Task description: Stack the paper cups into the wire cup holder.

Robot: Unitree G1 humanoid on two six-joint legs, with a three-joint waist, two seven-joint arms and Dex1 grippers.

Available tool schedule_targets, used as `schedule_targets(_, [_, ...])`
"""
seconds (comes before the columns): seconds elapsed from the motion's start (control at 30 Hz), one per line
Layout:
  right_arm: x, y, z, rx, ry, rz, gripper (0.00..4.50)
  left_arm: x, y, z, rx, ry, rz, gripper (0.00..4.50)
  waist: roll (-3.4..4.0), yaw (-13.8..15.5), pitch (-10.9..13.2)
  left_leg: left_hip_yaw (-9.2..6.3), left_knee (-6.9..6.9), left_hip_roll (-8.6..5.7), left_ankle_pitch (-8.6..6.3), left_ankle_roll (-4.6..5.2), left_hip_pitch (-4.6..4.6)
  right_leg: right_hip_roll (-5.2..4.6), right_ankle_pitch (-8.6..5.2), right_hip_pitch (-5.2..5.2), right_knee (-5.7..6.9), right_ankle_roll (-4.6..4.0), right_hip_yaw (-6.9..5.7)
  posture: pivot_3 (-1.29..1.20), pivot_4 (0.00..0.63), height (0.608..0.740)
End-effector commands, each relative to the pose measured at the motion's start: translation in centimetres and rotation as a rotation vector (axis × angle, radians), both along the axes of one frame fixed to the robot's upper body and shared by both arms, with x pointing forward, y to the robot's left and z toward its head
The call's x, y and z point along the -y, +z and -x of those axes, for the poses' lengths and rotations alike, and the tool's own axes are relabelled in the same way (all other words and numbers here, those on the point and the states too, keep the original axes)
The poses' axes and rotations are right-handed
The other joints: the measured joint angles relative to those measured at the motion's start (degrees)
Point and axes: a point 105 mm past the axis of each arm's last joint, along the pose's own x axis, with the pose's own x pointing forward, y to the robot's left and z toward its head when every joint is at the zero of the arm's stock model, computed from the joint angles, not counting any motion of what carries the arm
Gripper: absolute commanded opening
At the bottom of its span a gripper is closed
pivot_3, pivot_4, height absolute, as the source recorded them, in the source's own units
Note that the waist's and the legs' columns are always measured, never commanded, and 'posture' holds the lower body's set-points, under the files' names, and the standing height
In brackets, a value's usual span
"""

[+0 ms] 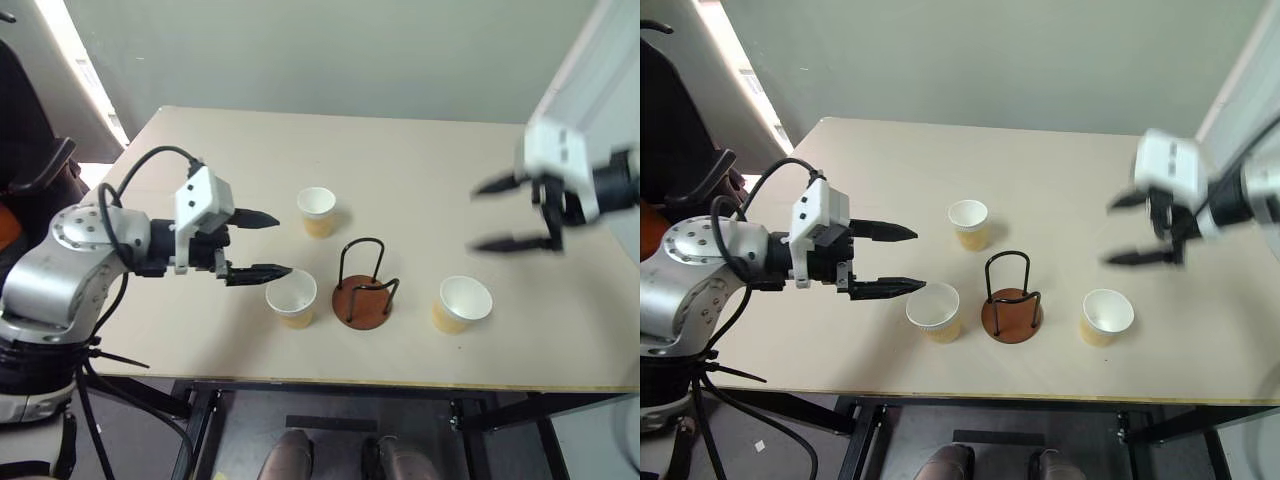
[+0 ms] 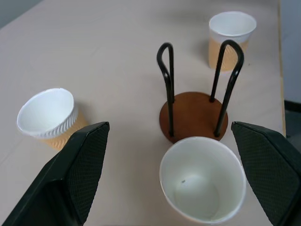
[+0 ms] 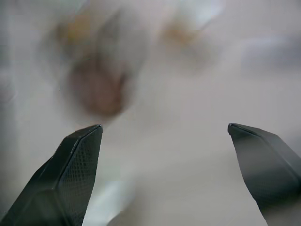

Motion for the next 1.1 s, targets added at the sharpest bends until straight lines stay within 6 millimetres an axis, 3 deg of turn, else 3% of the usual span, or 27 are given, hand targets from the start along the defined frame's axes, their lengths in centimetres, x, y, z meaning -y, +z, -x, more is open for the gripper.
schedule_targets(0.03, [0.0, -1.5, 1.4, -0.006, -0.016, 0.073, 4.44, 1.1, 0.8, 0.9, 0.050, -0.086, -0.019, 4.48, 0.01, -0.7, 0.0, 0.11, 0.00, 0.02, 0.00, 0.02, 0.13, 0.02, -0.04, 0.12, -0.01, 0.10, 0.07, 0.00, 0.150, 0.740])
schedule_targets(0.3, [-0.4, -4.2, -0.5, 0.032, -0.058, 0.088, 4.44, 1.5, -0.2, 1.3, 0.044, -0.141, -0.056, 4.48, 0.00, -1.0, 0.0, 0.27, 0.14, 0.21, -0.18, 1.03, 1.27, 0.77, -0.35, 0.73, -0.05, 1.20, 1.36, 0.00, 0.150, 0.740])
schedule_targets(0.63, [-0.8, -7.3, -1.6, 0.013, -0.040, 0.159, 4.44, 1.0, -0.3, 1.8, 0.041, -0.105, -0.080, 4.48, 0.00, -0.9, 0.0, 0.30, 0.42, 0.22, -0.59, 1.36, 1.09, 0.76, -0.17, 0.64, -0.07, 0.78, 1.48, 0.00, 0.150, 0.740])
schedule_targets(0.73, [-1.0, -7.9, -2.2, 0.031, -0.036, 0.179, 3.81, 0.9, -0.1, 2.0, 0.041, -0.098, -0.080, 4.48, 0.01, -0.9, 0.0, 0.32, 0.50, 0.24, -0.81, 1.44, 1.08, 0.76, -0.19, 0.62, -0.05, 0.78, 1.48, 0.00, 0.150, 0.740])
schedule_targets(0.97, [-1.0, -8.2, -2.7, 0.048, -0.026, 0.205, 1.32, 0.2, 0.2, 2.0, 0.044, -0.065, -0.086, 4.48, 0.01, -0.9, 0.0, 0.34, 0.80, 0.25, -1.15, 1.52, 1.00, 0.73, -0.19, 0.61, -0.06, 0.78, 1.47, 0.00, 0.150, 0.740])
schedule_targets(1.1, [-0.7, -7.1, -2.7, 0.068, -0.018, 0.204, 0.04, -0.2, 0.0, 1.7, 0.041, -0.046, -0.095, 4.48, 0.01, -0.9, 0.0, 0.36, 0.81, 0.25, -1.16, 1.53, 1.01, 0.72, -0.20, 0.60, -0.05, 0.75, 1.47, 0.00, 0.150, 0.740])
